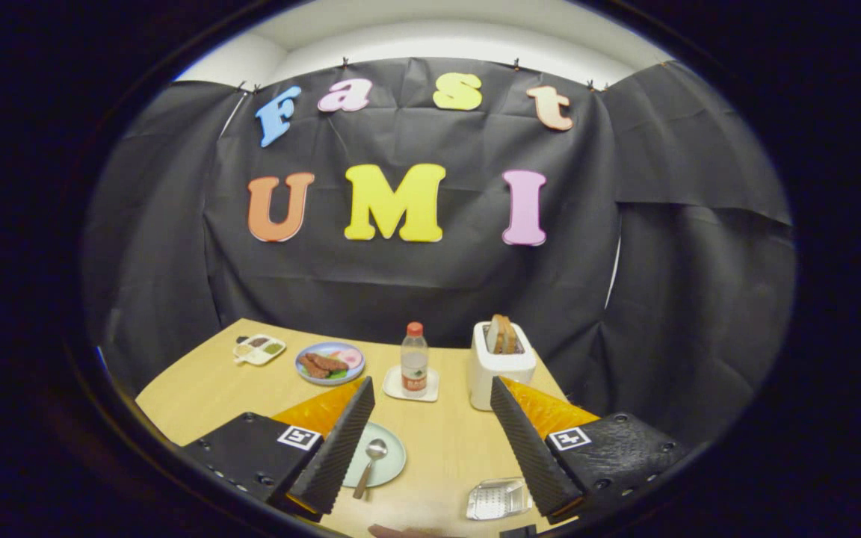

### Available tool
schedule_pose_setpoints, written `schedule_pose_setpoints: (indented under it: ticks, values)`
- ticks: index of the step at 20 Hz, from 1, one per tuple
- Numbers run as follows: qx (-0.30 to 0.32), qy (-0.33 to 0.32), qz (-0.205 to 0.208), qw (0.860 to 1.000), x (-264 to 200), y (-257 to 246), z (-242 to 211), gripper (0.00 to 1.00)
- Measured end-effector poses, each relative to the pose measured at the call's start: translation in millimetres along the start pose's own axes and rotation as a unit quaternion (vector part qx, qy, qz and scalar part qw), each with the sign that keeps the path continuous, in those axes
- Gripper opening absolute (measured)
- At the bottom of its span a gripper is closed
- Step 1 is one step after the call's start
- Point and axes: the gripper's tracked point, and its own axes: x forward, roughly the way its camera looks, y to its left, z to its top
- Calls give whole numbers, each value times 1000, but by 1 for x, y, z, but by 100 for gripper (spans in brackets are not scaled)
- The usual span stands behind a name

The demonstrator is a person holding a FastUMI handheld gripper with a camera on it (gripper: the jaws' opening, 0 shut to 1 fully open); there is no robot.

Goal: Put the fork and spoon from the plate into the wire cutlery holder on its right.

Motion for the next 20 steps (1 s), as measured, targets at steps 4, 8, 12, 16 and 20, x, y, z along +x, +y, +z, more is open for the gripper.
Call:
schedule_pose_setpoints:
  ticks: [4,8,12,16,20]
  values:
    - [-2,77,16,997,38,25,-66,95]
    - [-1,163,41,986,65,55,-136,95]
    - [3,239,59,969,88,84,-192,93]
    - [22,278,51,959,110,101,-226,83]
    - [43,313,33,948,119,106,-254,51]
